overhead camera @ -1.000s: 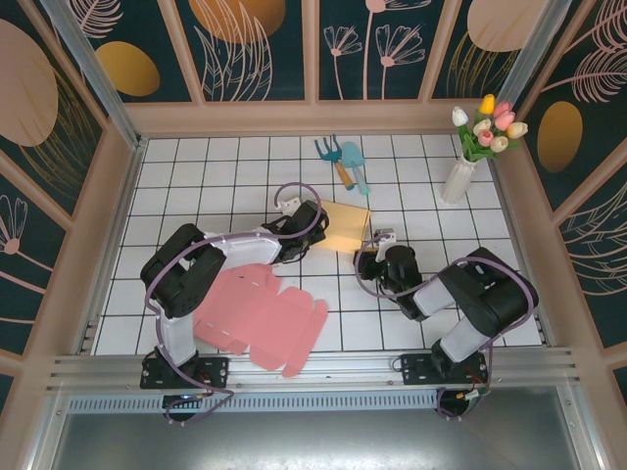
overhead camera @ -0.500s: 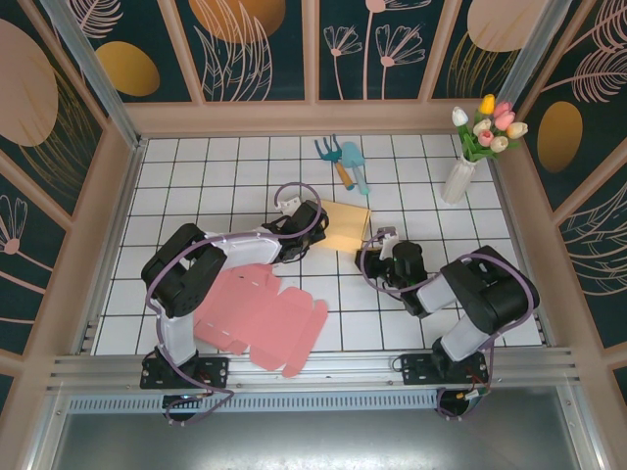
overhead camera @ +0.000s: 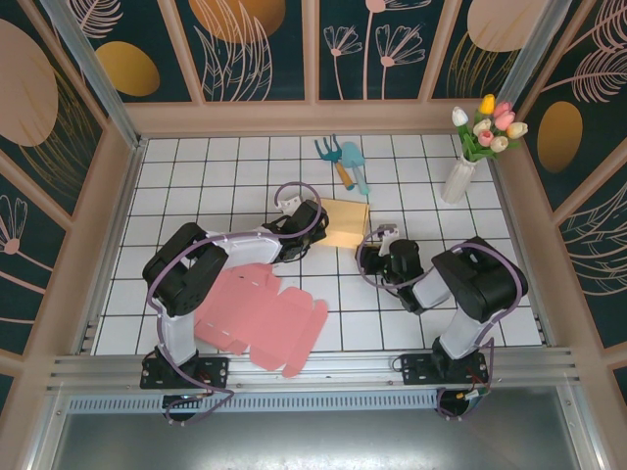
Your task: Fold the paper box
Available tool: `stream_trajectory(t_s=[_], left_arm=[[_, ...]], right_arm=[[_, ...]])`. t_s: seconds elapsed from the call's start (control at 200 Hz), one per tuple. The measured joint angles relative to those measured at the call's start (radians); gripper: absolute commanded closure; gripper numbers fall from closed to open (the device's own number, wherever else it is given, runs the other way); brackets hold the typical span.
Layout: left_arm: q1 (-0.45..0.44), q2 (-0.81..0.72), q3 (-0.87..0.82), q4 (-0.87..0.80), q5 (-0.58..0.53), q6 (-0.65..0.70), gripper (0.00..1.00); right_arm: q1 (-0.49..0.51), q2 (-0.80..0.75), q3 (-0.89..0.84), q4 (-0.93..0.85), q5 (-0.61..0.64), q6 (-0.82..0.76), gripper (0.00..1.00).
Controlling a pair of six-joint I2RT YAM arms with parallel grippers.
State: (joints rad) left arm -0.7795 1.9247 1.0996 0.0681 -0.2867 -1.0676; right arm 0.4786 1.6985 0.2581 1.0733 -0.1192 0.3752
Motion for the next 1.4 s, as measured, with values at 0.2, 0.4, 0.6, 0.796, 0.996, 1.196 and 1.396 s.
stream_trajectory(t_s=[0.2,0.4,0.6,0.796,0.996,1.196,1.396], left_arm=[[0.006,0.005,0.0,0.013,0.011,0.0,0.69],[0.01,0.007,0.0,0.019,0.018,0.0,0.69],[0.014,0.013,0.0,0.029,0.018,0.0,0.69],[0.016,0.016,0.001,0.035,0.021,0.0,0.69],[0.016,0.016,0.001,0.035,0.021,0.0,0.69],[0.017,0.016,0.003,0.034,0.021,0.0,0.69],[0.024,0.021,0.008,0.037,0.021,0.0,0.69]], right_arm=[[0.0,0.0,0.018,-0.032,0.036,0.003,0.71],[0.0,-0.072,0.026,-0.122,0.035,0.034,0.68],[0.0,-0.24,0.027,-0.278,0.04,0.063,0.65],[0.0,-0.305,0.07,-0.433,0.048,0.069,0.58],[0.0,-0.262,0.131,-0.505,0.04,0.068,0.57],[-0.009,-0.151,0.178,-0.494,0.005,0.065,0.57],[-0.019,-0.113,0.19,-0.448,-0.044,0.065,0.58]])
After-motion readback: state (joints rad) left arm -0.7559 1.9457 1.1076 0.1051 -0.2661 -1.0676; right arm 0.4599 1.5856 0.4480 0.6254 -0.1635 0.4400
